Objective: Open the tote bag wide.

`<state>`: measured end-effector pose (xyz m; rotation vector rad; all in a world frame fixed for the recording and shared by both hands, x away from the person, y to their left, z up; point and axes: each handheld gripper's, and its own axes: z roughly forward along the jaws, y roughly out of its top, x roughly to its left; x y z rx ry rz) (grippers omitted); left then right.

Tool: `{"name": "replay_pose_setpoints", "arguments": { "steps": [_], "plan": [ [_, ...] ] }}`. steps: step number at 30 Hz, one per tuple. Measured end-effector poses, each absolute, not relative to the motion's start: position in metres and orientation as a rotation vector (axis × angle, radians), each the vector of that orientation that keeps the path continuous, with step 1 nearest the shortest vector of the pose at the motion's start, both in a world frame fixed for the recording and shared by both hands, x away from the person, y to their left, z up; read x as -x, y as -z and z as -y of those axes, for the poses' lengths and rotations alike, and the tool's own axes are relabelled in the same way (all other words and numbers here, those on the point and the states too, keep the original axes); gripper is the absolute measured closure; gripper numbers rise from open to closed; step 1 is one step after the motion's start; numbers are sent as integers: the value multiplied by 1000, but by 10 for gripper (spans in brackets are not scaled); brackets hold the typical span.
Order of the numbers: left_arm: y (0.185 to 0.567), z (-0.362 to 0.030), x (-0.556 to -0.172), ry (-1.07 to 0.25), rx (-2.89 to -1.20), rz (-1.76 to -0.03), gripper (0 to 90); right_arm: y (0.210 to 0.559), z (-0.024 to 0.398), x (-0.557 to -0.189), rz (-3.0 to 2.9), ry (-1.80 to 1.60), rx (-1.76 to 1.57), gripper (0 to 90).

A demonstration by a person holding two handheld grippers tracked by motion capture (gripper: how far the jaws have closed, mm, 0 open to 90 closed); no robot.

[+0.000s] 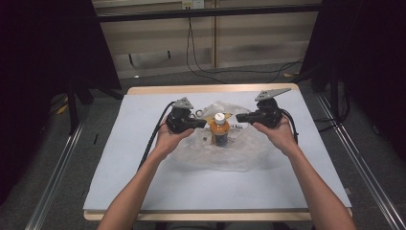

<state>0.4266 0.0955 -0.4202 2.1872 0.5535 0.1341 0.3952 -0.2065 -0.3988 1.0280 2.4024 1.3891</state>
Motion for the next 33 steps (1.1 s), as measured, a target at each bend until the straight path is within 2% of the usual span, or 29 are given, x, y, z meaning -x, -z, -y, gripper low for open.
{"name": "replay_pose_setpoints", "arguments": {
  "steps": [9,15,16,20,24,29,33],
  "plan": [
    [457,-99,-431,-135,-2407,-533,900,448,222,-423,-2442,-1256,-1238,900],
    [472,-120,-434,-129,-2421,-587,900,478,235,-431,-2464,-1181,-1340,900],
    [475,-122,-432,-106,-2357,-643,900,480,235,-430,-2466,-1167,-1346,900],
    [476,-136,-431,-105,-2342,-664,900,482,235,-429,-2490,-1104,-1337,900],
    [472,-149,-430,-149,-2411,-637,900,480,238,-427,-2484,-1048,-1350,900],
    [477,-163,-426,-135,-2320,-697,900,478,245,-423,-2470,-1010,-1347,900],
    [475,-164,-425,-120,-2317,-716,900,477,244,-420,-2476,-983,-1332,900]
  ]
}}
